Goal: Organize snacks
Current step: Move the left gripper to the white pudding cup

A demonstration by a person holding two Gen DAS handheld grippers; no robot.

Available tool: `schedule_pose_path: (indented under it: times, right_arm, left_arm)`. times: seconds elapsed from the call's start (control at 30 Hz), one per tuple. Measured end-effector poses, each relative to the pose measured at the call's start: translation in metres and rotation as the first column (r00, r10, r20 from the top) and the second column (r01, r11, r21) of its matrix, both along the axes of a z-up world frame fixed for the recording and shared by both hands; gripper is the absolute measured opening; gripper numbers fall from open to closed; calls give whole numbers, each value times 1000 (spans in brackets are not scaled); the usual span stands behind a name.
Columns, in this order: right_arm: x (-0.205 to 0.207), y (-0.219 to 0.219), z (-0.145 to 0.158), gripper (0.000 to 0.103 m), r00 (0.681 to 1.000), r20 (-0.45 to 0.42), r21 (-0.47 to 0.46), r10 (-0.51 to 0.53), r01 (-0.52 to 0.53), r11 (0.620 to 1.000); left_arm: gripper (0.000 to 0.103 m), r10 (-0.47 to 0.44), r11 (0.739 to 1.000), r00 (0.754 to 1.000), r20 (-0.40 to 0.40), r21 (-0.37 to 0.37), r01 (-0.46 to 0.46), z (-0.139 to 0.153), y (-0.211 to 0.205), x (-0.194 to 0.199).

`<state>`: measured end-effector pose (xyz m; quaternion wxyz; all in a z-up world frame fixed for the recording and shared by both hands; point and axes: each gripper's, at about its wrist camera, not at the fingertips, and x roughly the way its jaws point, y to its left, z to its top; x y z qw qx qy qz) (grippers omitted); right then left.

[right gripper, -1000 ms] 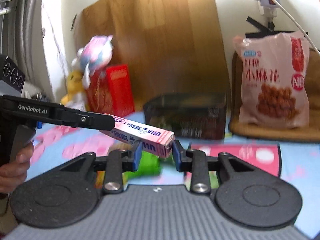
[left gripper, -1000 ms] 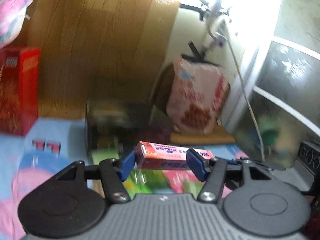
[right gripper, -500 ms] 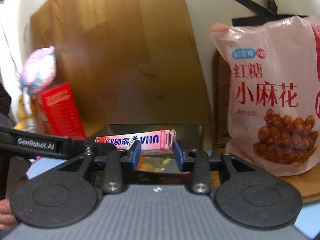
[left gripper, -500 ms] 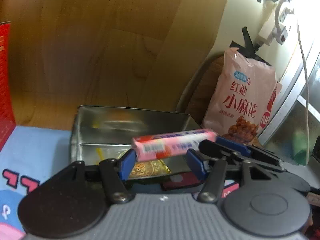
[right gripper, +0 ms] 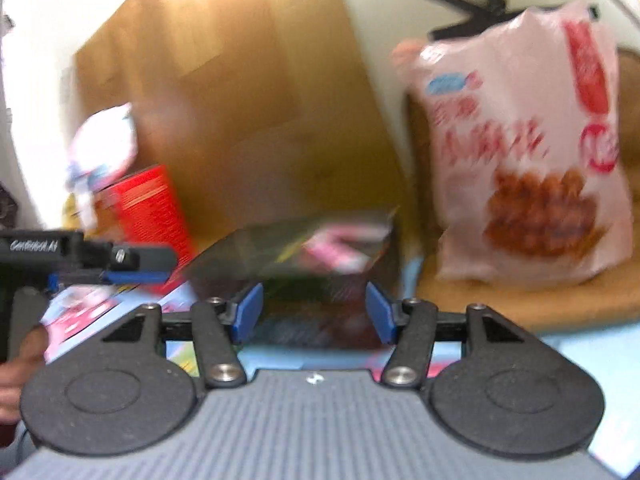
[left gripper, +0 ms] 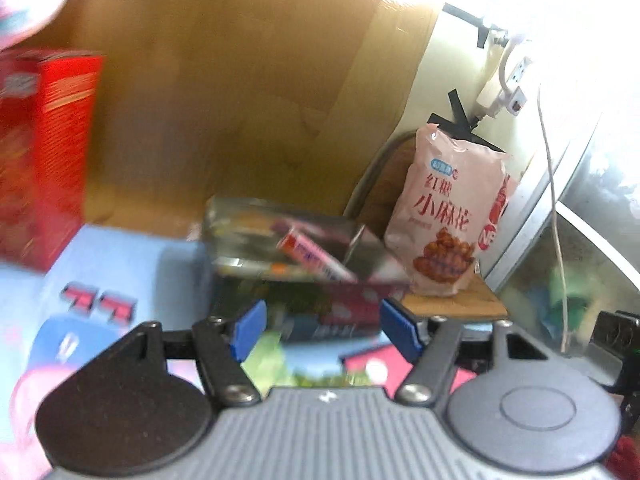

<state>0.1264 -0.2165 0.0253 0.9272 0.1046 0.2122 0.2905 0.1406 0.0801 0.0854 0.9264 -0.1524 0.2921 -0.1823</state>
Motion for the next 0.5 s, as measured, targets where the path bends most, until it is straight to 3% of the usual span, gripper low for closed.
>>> schedule_pose_path:
  times: [0.2, 0.4, 0.47, 0.5]
  right_arm:
    - [-63, 53, -11, 64, 970, -22, -42, 242, -242, 969]
    - [-81, 108, -29, 66, 951, -48, -196, 304, -307, 931]
    - [-79, 114, -36, 57, 955, -77, -233, 288, -298, 926]
    - [-79, 115, -38, 45, 955, -89, -244, 283, -296, 923]
  left_arm:
    - [65, 73, 993, 994, -79, -92, -80, -28, 37, -65]
    - [65, 54, 992, 991, -123, -106, -67, -43, 34, -94]
    - [65, 28, 993, 991, -129, -113, -43, -44, 27, -92]
    - [65, 15, 994, 991, -130, -109, -29, -44, 23, -91]
